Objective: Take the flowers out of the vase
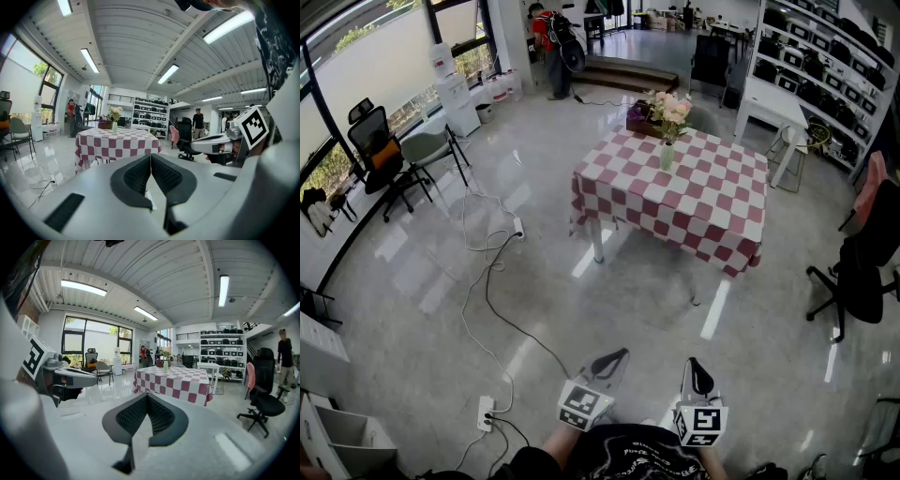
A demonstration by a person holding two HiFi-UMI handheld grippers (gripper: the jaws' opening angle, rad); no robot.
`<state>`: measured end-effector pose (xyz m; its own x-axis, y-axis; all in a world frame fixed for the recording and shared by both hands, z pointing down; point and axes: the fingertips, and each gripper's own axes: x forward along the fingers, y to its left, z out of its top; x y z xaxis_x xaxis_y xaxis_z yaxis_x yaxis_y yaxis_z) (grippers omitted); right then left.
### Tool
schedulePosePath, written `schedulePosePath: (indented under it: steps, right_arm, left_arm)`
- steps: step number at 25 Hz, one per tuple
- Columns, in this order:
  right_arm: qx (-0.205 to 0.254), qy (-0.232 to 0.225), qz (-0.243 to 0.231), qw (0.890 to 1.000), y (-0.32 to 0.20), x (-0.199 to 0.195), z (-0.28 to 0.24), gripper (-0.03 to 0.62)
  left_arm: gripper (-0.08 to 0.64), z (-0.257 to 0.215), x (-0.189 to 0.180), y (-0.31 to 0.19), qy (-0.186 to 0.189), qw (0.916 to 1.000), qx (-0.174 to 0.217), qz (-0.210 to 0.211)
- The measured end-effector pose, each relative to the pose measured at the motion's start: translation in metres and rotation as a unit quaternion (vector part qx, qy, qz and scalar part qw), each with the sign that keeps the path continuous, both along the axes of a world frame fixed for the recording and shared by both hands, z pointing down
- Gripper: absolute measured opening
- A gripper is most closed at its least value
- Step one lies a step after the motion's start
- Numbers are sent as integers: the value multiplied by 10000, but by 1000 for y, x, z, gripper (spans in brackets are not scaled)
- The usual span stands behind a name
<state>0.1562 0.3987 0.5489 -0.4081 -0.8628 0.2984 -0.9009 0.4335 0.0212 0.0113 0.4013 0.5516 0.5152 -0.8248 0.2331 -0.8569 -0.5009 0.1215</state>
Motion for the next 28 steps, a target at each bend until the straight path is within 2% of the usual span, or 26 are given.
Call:
schedulePosePath:
  steps: [6,11,16,21,28]
  right_arm:
    - [30,-83,126,9999,-9,-11,-3,5]
    - [86,-430,264,9987,-18,-25,-9,6]
    - [107,-529,303,9981,-20,-42,-9,8]
    - [55,-503,268,9984,-18,-57,-4,9]
    - [-11,-410,224,9989,-29,-62,3,9]
  left_arm:
    - [12,-4,-14,-10,-32,10000,45,28]
    - [12,-6,-31,-17,-17,9999,82,102]
    - [12,0,-50,-19,-27,9998,86,178]
    - [12,-1,-64,-20,182,9997,16,167]
    - [12,11,-72,-28,97,9998,-4,161]
